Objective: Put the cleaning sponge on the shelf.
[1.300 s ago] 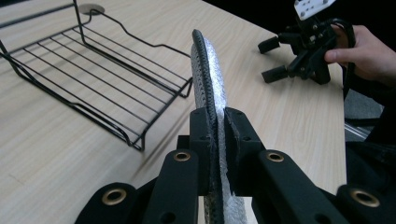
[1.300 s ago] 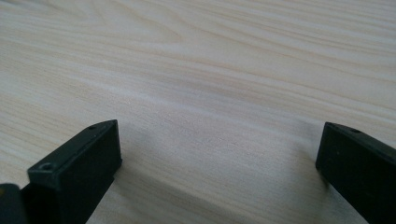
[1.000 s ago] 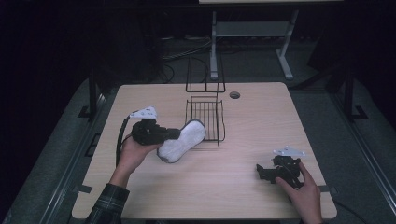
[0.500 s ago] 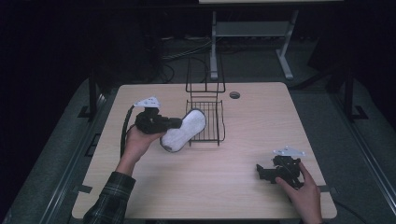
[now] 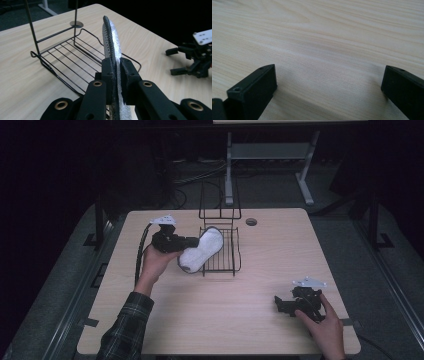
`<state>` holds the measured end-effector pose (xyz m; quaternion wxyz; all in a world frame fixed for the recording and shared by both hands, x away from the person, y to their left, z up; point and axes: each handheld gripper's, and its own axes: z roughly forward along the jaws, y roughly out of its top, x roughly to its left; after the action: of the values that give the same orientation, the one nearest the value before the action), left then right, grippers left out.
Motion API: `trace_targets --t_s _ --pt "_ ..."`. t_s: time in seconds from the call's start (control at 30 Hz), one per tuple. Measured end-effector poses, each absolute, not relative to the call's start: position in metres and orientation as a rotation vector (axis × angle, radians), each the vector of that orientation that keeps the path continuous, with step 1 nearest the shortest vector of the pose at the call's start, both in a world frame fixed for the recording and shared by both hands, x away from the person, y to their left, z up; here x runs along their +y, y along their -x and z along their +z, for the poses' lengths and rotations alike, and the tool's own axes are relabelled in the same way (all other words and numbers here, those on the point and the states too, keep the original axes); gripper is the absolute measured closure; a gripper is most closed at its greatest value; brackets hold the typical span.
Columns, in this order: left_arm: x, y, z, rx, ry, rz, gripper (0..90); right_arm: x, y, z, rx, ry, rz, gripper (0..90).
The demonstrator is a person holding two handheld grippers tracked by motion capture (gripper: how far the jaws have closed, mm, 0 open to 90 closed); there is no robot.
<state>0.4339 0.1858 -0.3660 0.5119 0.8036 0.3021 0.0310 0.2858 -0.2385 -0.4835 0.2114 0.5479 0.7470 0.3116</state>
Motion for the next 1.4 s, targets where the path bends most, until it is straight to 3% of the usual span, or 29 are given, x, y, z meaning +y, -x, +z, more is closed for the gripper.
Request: trace_targets --t_s 0.87,1.4 --pt "0.143 -0.483 -0.378 0.755 -1.915 0.034 81.9 -0.238 -0.286 -0.484 2.075 -1.521 0.867 0.0" --pt "0.138 -0.495 -0.393 0.788 -1.952 0.065 80.3 -0.238 -0.286 -0.484 2.075 -1.521 0.867 0.0"
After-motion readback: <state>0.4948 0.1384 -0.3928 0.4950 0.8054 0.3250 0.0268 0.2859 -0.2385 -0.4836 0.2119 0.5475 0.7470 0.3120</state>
